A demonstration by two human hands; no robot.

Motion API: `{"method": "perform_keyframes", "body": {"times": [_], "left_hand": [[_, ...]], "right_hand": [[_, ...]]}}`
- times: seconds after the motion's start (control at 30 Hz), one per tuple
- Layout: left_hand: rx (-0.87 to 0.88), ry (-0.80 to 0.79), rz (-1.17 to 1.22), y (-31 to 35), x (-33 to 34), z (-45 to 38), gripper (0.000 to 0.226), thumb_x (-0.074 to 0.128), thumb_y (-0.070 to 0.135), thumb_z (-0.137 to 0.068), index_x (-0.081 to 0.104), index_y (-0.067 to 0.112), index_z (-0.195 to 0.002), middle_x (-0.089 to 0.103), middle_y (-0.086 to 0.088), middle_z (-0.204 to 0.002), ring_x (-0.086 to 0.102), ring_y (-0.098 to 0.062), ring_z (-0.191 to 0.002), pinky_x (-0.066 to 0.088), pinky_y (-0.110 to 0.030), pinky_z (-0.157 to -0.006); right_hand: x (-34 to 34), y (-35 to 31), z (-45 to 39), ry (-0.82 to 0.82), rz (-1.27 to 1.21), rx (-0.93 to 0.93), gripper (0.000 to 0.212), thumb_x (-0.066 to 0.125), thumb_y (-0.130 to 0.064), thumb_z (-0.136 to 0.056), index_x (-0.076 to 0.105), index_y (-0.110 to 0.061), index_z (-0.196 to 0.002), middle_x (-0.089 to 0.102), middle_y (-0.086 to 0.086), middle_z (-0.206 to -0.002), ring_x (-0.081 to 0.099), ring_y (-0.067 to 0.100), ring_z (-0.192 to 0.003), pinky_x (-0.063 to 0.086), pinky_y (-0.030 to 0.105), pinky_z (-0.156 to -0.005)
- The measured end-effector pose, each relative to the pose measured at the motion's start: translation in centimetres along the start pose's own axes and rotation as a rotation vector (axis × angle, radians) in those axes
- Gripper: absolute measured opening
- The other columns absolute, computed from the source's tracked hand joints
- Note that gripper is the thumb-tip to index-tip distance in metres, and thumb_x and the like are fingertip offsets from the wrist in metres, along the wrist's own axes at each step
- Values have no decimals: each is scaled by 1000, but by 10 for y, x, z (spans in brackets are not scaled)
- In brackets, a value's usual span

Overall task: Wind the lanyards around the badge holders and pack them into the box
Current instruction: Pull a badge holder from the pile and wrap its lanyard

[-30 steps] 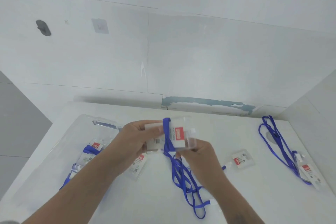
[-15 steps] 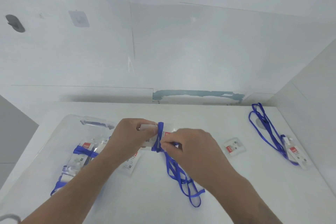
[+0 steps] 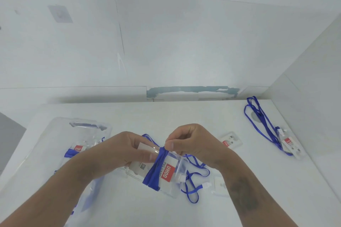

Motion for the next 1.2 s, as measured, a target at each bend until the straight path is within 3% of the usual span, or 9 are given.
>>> {"method": "perform_keyframes", "body": {"times": [0.1, 0.23, 0.37, 0.53, 0.67, 0.8, 0.93, 1.07, 1.2], "left_hand": [[12, 35, 40, -2, 1, -1, 37, 80, 39, -71, 77, 18, -101, 75, -11, -106, 69, -35, -102, 50, -54, -99], [15, 107, 190, -9, 6, -1, 15, 74, 30, -76, 78, 22, -87, 76, -11, -100, 72, -26, -88, 57, -42, -84], [-35, 146, 368, -14, 14, 1, 25, 73, 31, -76, 72, 12, -93, 75, -13, -95, 70, -22, -78, 58, -37, -75], [-108, 256, 139, -19, 13, 6, 28, 88, 23, -70, 73, 17, -93, 78, -5, -88, 74, -17, -76, 59, -33, -77], [-137, 371, -34, -21, 6, 12, 20, 87, 31, -68, 74, 30, -84, 76, 6, -80, 73, -10, -74, 59, -33, -79], [-104, 412, -79, -20, -3, 20, 11, 83, 32, -72, 75, 36, -78, 75, 10, -77, 71, -8, -76, 57, -33, -83], [-65, 451, 6, -30, -16, 34, 8, 81, 35, -75, 76, 31, -79, 76, 9, -79, 69, -4, -72, 56, -31, -82], [-36, 445, 102, -45, -25, 48, 15, 77, 41, -78, 78, 28, -84, 77, 7, -83, 70, -9, -77, 53, -31, -78], [-29, 488, 253, -63, -38, 59, 11, 73, 36, -83, 79, 28, -85, 78, 5, -85, 70, -8, -72, 52, -27, -72]], "right_hand": [[1, 7, -4, -8, -67, 43, 20, 72, -13, -86, 76, -24, -70, 72, -1, -75, 67, 12, -70, 54, 24, -67], [7, 18, -9, 30, -189, 97, 11, 76, -29, -77, 76, -19, -76, 73, 5, -82, 70, 20, -77, 55, 32, -69], [14, 33, -14, 29, -423, 146, 16, 73, -29, -76, 73, -14, -71, 71, 6, -75, 69, 20, -71, 55, 32, -67], [34, 43, -17, -37, -503, 232, 23, 72, -30, -79, 72, -7, -84, 71, 10, -84, 68, 22, -73, 56, 32, -68], [43, 44, -24, -48, -431, 230, 31, 79, -34, -73, 75, -8, -88, 72, 10, -87, 67, 23, -77, 55, 33, -73], [50, 33, -36, -58, -299, 205, 21, 77, -33, -78, 76, -14, -83, 71, 8, -86, 65, 24, -78, 54, 33, -71], [63, 17, -50, -90, -213, 180, 21, 75, -33, -83, 75, -12, -89, 71, 6, -85, 66, 22, -77, 53, 31, -69], [80, 9, -61, -155, -204, 162, 19, 74, -32, -84, 73, -16, -74, 67, 2, -74, 64, 18, -66, 51, 27, -63], [98, 12, -74, -139, -174, 194, 39, 58, -49, -93, 76, -14, -91, 73, 6, -89, 69, 23, -80, 56, 31, -71]]}}
Point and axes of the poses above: each hand's wrist, its own z-axis away from the middle knuckle, its own x-axis out of the palm, y = z × x, the point moved 1 cm from there along -z, towards the middle knuckle
